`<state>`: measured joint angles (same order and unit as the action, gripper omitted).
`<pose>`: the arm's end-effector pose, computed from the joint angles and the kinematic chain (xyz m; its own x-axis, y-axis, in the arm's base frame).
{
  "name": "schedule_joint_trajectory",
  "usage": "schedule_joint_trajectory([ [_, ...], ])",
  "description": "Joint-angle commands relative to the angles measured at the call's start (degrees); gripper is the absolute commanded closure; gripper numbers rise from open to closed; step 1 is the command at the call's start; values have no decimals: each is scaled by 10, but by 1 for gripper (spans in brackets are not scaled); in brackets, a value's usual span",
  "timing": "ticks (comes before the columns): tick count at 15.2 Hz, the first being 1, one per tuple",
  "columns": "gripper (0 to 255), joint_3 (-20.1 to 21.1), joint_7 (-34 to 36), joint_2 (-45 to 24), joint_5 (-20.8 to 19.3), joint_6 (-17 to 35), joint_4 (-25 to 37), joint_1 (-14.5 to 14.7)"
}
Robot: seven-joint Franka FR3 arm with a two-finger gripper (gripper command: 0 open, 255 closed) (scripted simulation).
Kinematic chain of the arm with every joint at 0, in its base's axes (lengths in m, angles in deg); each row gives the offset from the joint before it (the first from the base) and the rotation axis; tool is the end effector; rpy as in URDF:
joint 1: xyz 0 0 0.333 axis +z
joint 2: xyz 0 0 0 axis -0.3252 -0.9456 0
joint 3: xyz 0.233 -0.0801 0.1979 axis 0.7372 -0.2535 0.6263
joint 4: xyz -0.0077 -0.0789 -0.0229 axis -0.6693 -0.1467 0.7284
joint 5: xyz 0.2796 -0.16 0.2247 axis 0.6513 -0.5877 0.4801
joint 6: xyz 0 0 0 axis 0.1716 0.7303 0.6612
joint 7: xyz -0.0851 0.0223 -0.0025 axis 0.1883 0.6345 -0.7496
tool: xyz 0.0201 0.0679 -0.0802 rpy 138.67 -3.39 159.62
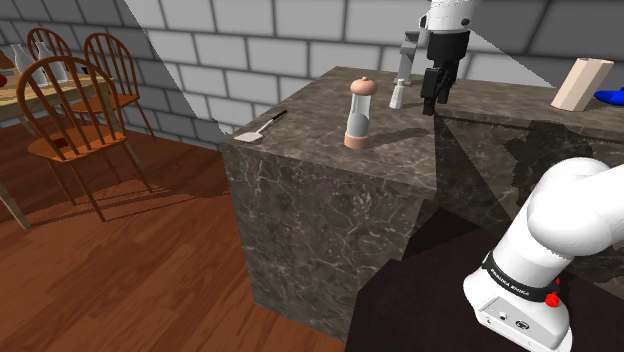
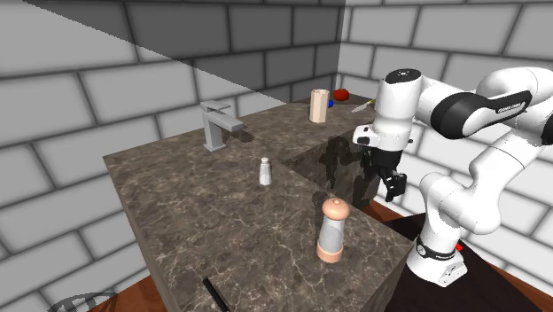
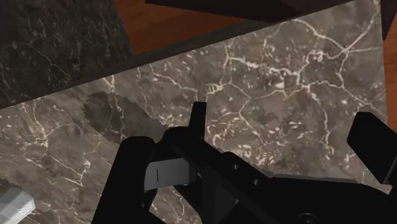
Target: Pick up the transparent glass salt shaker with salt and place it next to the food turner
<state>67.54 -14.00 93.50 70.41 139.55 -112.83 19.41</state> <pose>0.3136 -0.0174 0.5762 0.9910 0.0960 -0.0935 0.1011 -0.9936 0.0506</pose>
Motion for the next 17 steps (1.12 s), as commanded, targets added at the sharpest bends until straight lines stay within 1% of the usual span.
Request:
schedule_joint_trajectory([
  [1, 0, 0, 0, 0, 0, 0, 0, 0],
  [5, 0, -41, -38, -42, -23, 56, 12, -14],
  [9, 0, -82, -76, -92, -36, 109, 35, -25],
  [13, 0, -122, -115, -149, -38, 158, 69, -32],
  [17, 0, -161, -158, -212, -26, 201, 113, -36],
])
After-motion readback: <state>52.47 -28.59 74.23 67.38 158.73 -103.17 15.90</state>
